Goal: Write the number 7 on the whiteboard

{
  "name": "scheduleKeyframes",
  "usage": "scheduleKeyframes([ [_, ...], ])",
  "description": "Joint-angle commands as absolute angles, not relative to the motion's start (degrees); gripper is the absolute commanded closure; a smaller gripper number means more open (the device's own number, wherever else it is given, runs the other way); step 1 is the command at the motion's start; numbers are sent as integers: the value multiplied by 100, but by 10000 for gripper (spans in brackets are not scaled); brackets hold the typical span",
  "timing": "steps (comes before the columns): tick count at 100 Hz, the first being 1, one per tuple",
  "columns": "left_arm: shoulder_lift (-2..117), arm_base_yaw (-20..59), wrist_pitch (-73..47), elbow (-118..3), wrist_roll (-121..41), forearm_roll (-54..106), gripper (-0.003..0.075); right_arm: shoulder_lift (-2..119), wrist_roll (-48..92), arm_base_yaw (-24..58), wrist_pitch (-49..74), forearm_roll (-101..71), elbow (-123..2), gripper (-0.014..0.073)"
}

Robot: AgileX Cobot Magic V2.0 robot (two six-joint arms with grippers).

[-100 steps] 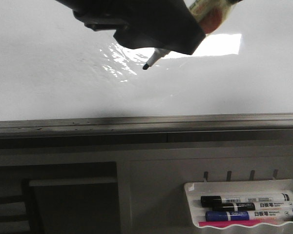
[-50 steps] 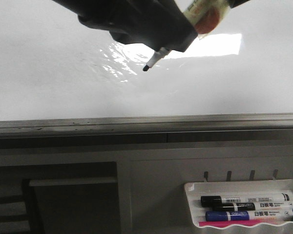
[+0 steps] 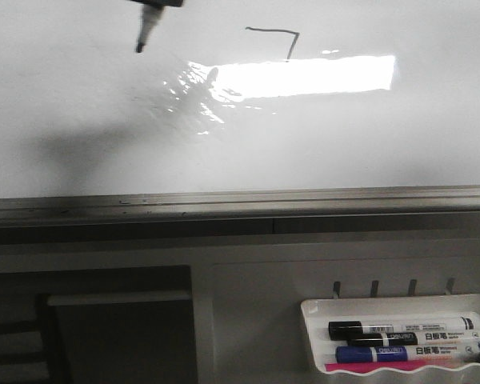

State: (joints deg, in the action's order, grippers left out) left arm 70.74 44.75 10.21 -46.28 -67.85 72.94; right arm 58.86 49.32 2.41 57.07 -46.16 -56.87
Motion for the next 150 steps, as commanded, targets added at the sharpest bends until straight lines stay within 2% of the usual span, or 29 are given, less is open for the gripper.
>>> scheduleKeyframes([
  [1, 6818, 4321, 1552, -4575, -6713, 8131, 741, 5541, 4933, 71, 5289, -4772, -5607, 190],
  [38, 7743, 3509, 1145, -4970, -6546, 8333, 741, 5230, 4933, 44, 4930, -4873, -5194, 190],
  [82, 8007, 3367, 1105, -5132, -6546, 8555, 732, 5230, 4933, 44, 4930, -4900, -5194, 190],
  [91, 7995, 3355, 981, -5163, -6546, 8555, 629, 5230, 4933, 44, 4930, -4900, -5194, 190],
  [96, 7983, 3356, 939, -5182, -6546, 8555, 530, 5230, 4933, 44, 4930, -4900, -5194, 190],
  [108, 7887, 3356, 939, -5182, -6546, 8555, 222, 5230, 4933, 44, 4930, -4900, -5194, 190],
  [113, 7817, 3356, 978, -5182, -6567, 8555, 153, 5230, 4933, 44, 4966, -4900, -5194, 190],
  [118, 7719, 3356, 992, -5182, -6626, 8541, 132, 5230, 4933, 44, 5030, -4900, -5194, 190],
  [133, 7176, 3356, 992, -5042, -7107, 8509, 136, 5043, 4933, 44, 5035, -4923, -5194, 190],
  [150, 6272, 3356, 928, -4659, -7556, 8453, 136, 4760, 4916, 36, 4492, -5003, -5194, 196],
])
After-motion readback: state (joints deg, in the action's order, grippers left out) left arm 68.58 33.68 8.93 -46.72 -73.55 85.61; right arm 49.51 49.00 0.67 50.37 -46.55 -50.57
